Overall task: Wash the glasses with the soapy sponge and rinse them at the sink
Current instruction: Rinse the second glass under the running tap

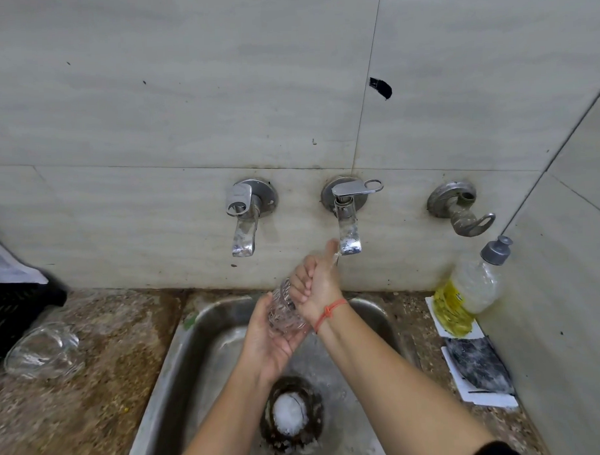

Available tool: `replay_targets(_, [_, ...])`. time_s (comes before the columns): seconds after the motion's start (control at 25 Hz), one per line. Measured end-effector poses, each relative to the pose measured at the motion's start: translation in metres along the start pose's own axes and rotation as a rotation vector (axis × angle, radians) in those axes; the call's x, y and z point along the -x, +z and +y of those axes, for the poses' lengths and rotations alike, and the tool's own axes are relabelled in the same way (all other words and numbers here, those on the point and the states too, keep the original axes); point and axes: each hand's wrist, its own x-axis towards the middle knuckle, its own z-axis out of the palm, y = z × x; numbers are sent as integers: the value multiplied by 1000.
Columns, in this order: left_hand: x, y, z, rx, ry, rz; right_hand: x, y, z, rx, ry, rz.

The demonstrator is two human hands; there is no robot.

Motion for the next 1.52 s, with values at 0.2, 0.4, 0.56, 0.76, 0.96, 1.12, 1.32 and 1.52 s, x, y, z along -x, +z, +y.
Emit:
replay_targets(0.2, [-1, 6, -7, 29, -1, -20, -3, -8, -9, -173, -23, 50])
replay_targets(0.4, [-2, 14, -12, 35, 19, -40, 4, -2, -18, -178, -20, 210])
replay_targets(0.56, [-6, 13, -14, 25, 64, -41, 13, -1, -19, -160, 62, 207])
replay_targets(0.76, [-10, 10, -10, -71, 120, -72, 23, -18, -17, 162, 125, 80])
replay_targets(0.96, [-18, 3, -4, -213, 44, -34, 40, -59, -6, 1770, -542, -505])
replay_targets(1.12, [-18, 5, 6, -264, -105, -90, 36, -92, -30, 2122, -1338, -858])
replay_targets(1.32, [-24, 9, -4, -274, 25, -54, 56, -53, 1, 1635, -438, -371])
replay_targets(1.52, [-19, 8, 14, -353, -108, -137, 30, -89, -36, 2053, -1327, -778])
